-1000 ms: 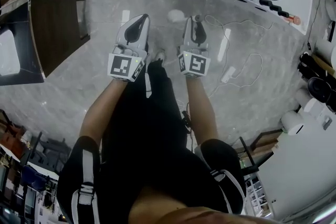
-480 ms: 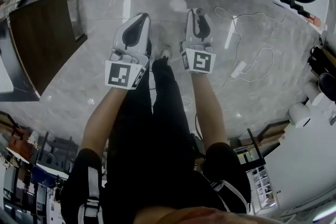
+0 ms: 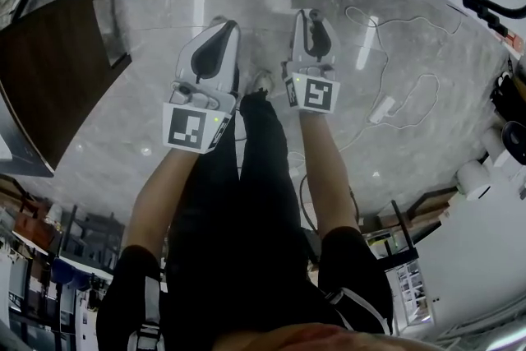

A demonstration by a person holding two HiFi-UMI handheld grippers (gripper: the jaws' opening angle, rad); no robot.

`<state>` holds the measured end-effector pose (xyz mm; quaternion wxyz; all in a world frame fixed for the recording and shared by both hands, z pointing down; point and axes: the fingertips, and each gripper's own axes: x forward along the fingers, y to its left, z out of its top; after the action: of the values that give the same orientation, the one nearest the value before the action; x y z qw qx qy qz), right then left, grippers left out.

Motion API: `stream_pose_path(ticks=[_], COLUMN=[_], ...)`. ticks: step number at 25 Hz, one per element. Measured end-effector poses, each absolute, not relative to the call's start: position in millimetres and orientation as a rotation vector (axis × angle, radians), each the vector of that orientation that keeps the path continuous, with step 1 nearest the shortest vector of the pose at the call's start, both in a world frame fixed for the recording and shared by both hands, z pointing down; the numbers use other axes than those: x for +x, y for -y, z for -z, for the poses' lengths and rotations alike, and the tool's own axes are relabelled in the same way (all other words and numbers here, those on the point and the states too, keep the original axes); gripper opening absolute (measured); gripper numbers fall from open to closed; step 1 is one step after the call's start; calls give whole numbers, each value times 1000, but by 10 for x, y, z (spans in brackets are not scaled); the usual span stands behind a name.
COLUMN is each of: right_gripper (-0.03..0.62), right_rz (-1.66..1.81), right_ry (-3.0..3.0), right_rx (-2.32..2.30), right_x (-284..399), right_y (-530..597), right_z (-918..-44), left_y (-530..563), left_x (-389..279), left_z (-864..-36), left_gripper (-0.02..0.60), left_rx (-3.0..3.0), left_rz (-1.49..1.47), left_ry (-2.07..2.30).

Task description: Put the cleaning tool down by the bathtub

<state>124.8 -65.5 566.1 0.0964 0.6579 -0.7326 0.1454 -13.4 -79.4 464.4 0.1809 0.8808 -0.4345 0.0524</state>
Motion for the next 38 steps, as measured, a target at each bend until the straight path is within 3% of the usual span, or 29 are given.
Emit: stream_pose_path(ticks=[13, 38], right_gripper=[87, 87], right_rz=[-421, -492], right_ry=[2169, 2094], right_rx=[1940, 1925], right_x=[1163, 1222], right_y=[678, 915], right_z=[-6545, -7644], left_y=[799, 1111], left_x=[-295, -261], left_z=[-5275, -5649], left_gripper=[8, 8], left_rx=[2453, 2484], left_rz=[-97, -70], left_ry=[1270, 1262])
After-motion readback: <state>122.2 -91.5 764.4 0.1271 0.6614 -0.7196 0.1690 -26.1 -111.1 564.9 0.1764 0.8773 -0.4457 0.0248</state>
